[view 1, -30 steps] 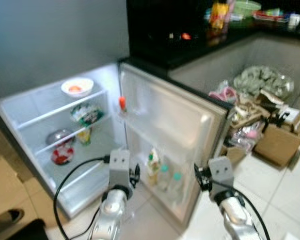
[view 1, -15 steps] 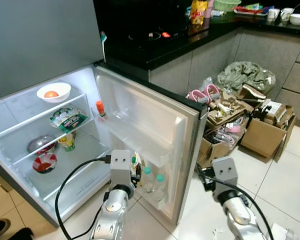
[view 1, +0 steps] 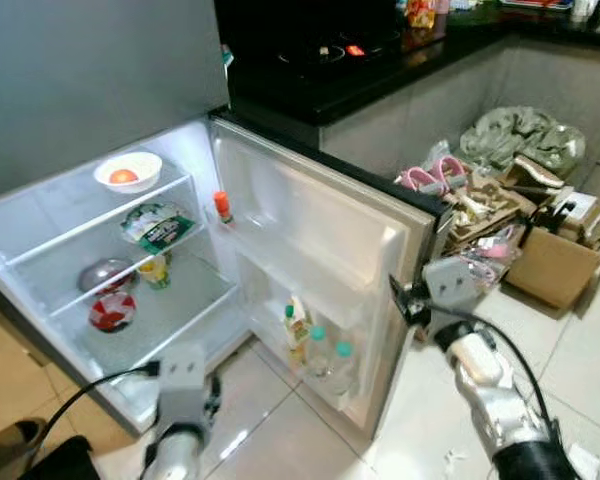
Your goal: Restocking fridge
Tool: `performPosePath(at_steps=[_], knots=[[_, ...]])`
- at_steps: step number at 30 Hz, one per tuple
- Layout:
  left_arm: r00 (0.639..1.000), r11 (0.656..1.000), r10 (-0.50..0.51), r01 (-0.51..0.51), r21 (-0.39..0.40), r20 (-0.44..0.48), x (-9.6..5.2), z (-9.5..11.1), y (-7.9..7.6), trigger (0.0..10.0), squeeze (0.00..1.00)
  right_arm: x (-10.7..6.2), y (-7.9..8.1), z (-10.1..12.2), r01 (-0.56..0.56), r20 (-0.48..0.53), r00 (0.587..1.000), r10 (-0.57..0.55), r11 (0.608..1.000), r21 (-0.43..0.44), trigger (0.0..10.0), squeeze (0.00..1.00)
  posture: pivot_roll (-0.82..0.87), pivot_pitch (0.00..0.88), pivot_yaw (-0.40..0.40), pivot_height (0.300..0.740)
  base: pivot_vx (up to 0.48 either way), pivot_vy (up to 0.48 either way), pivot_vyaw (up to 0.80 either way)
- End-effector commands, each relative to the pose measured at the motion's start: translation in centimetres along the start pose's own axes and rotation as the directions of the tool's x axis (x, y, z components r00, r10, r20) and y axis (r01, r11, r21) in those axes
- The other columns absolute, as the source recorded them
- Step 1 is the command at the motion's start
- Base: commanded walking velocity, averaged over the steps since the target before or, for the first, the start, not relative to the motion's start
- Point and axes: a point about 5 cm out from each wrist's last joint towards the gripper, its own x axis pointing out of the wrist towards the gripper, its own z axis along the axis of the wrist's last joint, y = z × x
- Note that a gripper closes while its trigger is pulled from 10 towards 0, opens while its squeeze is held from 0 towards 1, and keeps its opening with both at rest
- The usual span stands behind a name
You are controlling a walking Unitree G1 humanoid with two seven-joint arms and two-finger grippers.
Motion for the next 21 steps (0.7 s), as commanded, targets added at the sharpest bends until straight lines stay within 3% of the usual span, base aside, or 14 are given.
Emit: performPosePath(at_steps=[1, 4, 9, 13, 18, 21], knots=[[1.0, 0.999, 0.02, -0.019, 0.045, -0.003, -0.8, -0.2, 1.3, 10.0, 0.0, 0.9, -0.2, 0.2, 0.011, -0.013, 1.0, -0.011, 1.0, 0.014, 10.0, 0.0, -0.09, 0.118, 0.047, 0.721, 0.0, 0.0, 0.0], [0.999, 0.996, 0.047, -0.044, 0.08, -0.027, -2.3, -1.2, 2.8, 10.0, 0.0, 2.2, -0.4, 0.6, 0.008, -0.029, 1.0, -0.008, 1.0, 0.016, 10.0, 0.0, -0.06, 0.123, 0.048, 0.721, 0.0, 0.0, 0.0], [0.998, 0.994, 0.058, -0.054, 0.096, -0.039, -3.2, -1.5, 3.4, 10.0, 0.0, 2.7, -0.2, 1.1, -0.016, -0.018, 1.0, 0.016, 1.0, 0.012, 10.0, 0.0, -0.05, 0.124, 0.046, 0.721, 0.0, 0.0, 0.0], [0.997, 0.994, 0.059, -0.055, 0.089, -0.044, -3.3, -1.5, 3.1, 10.0, 0.0, 2.1, 0.0, 0.8, -0.032, -0.003, 0.999, 0.032, 0.999, 0.033, 10.0, 0.0, -0.05, 0.125, 0.046, 0.721, 0.0, 0.0, 0.0], [0.999, 0.995, 0.041, -0.037, 0.091, -0.036, -3.1, -1.2, 2.7, 10.0, 0.0, 0.7, -0.7, -0.6, 0.001, -0.038, 0.999, 0.0, 1.0, 0.029, 10.0, 0.0, -0.07, 0.128, 0.042, 0.721, 0.0, 0.0, 0.0], [0.999, 0.995, 0.029, -0.026, 0.101, -0.033, -3.0, -1.1, 2.6, 10.0, 0.0, -3.5, -3.2, -4.4, 0.061, -0.154, 0.986, -0.062, 0.998, -0.008, 10.0, 0.0, -0.09, 0.133, 0.035, 0.721, 0.0, 0.0, 0.0]])
